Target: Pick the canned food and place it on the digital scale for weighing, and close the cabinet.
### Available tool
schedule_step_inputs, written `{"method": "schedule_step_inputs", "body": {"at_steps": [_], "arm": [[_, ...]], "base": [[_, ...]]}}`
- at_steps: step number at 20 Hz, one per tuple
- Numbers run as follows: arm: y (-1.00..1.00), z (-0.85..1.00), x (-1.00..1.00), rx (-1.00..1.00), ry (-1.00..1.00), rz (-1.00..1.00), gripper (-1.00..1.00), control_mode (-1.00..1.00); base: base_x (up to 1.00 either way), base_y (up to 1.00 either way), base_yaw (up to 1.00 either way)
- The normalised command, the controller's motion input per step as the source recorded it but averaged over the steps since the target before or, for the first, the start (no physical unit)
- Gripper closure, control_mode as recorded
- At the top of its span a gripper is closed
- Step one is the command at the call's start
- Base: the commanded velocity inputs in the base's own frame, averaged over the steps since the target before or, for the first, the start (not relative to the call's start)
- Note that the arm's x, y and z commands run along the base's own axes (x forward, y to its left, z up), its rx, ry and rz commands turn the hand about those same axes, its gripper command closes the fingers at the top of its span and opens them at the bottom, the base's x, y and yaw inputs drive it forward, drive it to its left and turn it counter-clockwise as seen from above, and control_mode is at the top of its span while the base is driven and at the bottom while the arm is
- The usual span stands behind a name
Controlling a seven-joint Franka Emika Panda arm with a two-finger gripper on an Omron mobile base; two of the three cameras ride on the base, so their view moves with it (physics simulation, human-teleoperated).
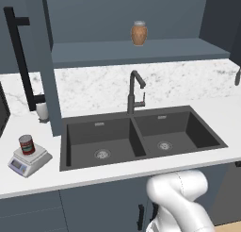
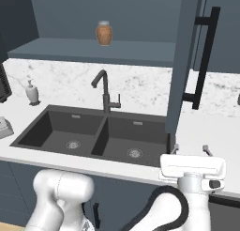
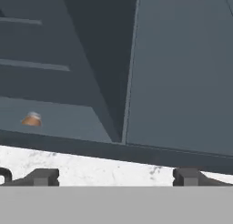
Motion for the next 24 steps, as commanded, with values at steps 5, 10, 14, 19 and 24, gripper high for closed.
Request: {"method": "schedule_step_inputs", "body": {"at_steps": [5, 10, 14, 19, 24], "arm": [[-0.74, 0.01, 0.07, 0.03, -0.36, 0.00, -1.00, -1.00], [-0.65, -0.12, 0.01, -0.04, -0.35, 0.00, -1.00, -1.00], [-0.78, 0.00, 0.00, -0.12, -0.34, -0.02, -1.00, -1.00], [-0.80, 0.00, 0.00, -0.14, -0.17, -0.02, -1.00, -1.00], [-0.29, 0.02, 0.00, -0.28, -0.11, -0.03, -1.00, -1.00]], "base": [[0.00, 0.00, 0.00], [0.00, 0.00, 0.00], [0.00, 0.00, 0.00], [0.00, 0.00, 0.00], [0.00, 0.00, 0.00]]}}
